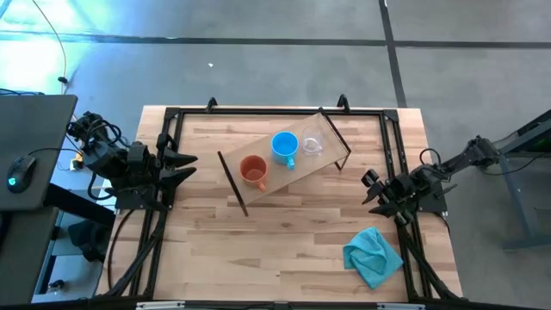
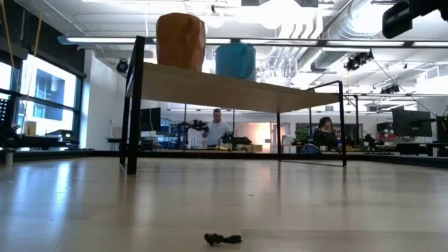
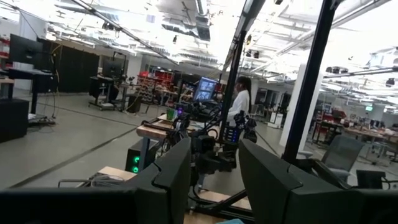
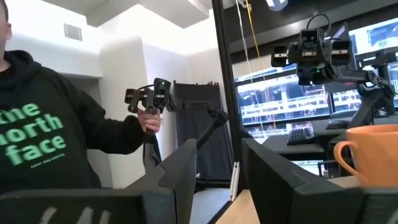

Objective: Stack small to large cups/mugs on shelf
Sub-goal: Return to Home Position

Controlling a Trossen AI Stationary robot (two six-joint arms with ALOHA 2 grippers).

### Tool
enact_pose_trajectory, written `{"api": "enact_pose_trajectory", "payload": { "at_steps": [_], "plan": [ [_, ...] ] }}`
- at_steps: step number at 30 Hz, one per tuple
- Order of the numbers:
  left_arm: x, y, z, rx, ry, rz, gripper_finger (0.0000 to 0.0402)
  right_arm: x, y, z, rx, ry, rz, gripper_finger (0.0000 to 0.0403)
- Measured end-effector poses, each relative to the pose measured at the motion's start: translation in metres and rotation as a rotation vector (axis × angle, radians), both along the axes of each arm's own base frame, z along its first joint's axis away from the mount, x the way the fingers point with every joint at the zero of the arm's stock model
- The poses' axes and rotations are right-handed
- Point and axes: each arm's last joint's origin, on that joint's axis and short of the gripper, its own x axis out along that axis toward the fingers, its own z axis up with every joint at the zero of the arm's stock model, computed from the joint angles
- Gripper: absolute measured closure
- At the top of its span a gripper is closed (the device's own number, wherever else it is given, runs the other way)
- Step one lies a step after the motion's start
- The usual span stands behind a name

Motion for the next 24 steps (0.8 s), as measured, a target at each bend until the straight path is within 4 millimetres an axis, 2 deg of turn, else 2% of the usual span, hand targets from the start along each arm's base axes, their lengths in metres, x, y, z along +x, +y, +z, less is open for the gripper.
{"api": "enact_pose_trajectory", "payload": {
  "at_steps": [12, 18, 24],
  "plan": [
    [0.001, -0.001, -0.002, 0.015, 0.014, -0.01, 0.0277, 0.0, 0.0, -0.001, -0.001, 0.009, 0.002, 0.0279],
    [0.006, -0.005, -0.033, 0.046, 0.048, -0.048, 0.0277, 0.0, 0.0, 0.0, 0.047, 0.026, 0.023, 0.0279],
    [-0.004, 0.0, -0.07, 0.005, -0.089, -0.101, 0.0277, -0.002, -0.001, 0.005, 0.108, -0.01, 0.034, 0.0279]
  ]
}}
